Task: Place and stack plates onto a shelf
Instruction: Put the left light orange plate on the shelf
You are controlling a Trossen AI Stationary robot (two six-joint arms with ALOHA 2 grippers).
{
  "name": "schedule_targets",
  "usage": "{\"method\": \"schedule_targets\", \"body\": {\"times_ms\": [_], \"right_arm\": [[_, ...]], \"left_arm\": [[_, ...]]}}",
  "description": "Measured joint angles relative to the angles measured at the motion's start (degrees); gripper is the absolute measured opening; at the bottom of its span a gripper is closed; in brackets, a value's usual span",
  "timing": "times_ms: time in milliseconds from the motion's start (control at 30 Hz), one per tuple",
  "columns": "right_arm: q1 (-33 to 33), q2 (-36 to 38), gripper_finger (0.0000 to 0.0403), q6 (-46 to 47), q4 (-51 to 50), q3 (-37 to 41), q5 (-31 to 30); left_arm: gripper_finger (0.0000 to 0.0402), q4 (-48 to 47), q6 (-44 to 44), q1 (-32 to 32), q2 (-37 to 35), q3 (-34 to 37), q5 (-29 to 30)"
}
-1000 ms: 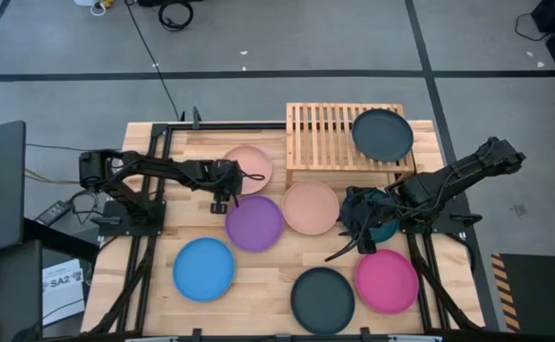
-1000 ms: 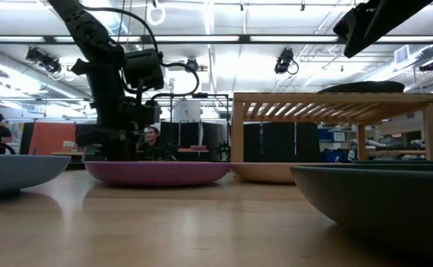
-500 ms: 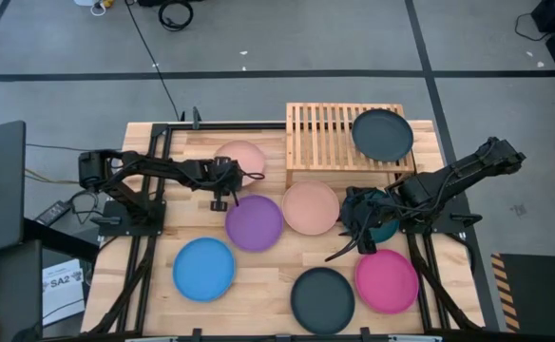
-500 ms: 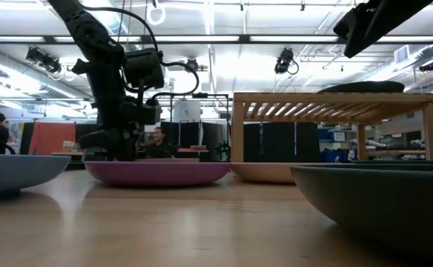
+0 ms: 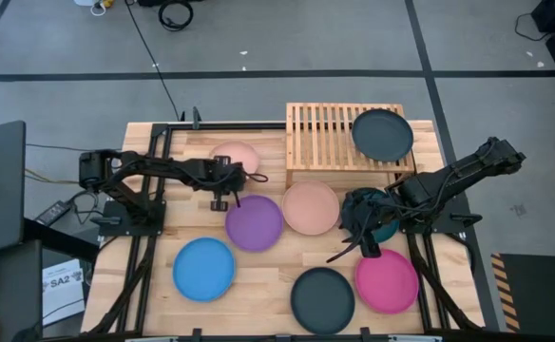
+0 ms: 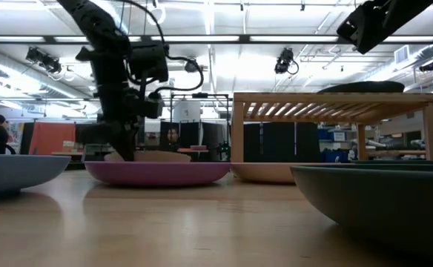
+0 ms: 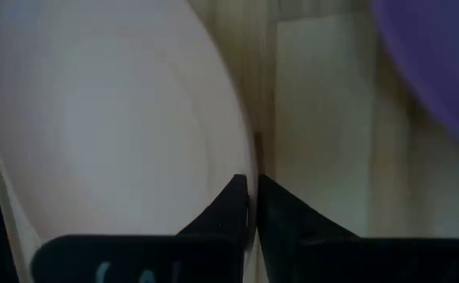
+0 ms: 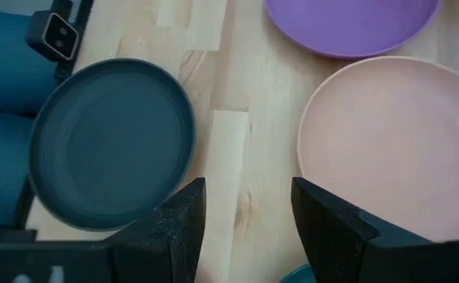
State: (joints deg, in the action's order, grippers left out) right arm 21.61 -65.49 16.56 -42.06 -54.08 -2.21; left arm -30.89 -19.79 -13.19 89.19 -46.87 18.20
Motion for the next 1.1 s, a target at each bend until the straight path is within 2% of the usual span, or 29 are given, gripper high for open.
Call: {"method": "schedule_targets", "body": {"times_ms": [233,467,733,933,1100], "right_arm": [[0.11,0.0,0.0193,3.21,0.0,0.0,0.44],[0.09,0.0,0.0193,3.26,0.0,0.0,1.23],[0.09,0.0,0.0193,3.26,0.0,0.0,2.31],[0.09,0.0,0.0193,3.26,0.01,0.0,2.31],[0.09,0.0,0.0193,3.23,0.0,0.0,2.31]], "left_arm": [[0.0017,-10.31,4.27,0.63,0.0,-9.34,0.27],[0.0017,-17.97,4.18,0.63,0.0,-19.45,0.56],[0.0017,-20.64,4.0,0.65,0.0,-30.38,0.67],[0.0017,-19.5,-4.59,1.38,-0.04,-35.28,0.88],[0.0017,-13.56,-12.7,3.16,-0.04,-36.4,0.94]]}}
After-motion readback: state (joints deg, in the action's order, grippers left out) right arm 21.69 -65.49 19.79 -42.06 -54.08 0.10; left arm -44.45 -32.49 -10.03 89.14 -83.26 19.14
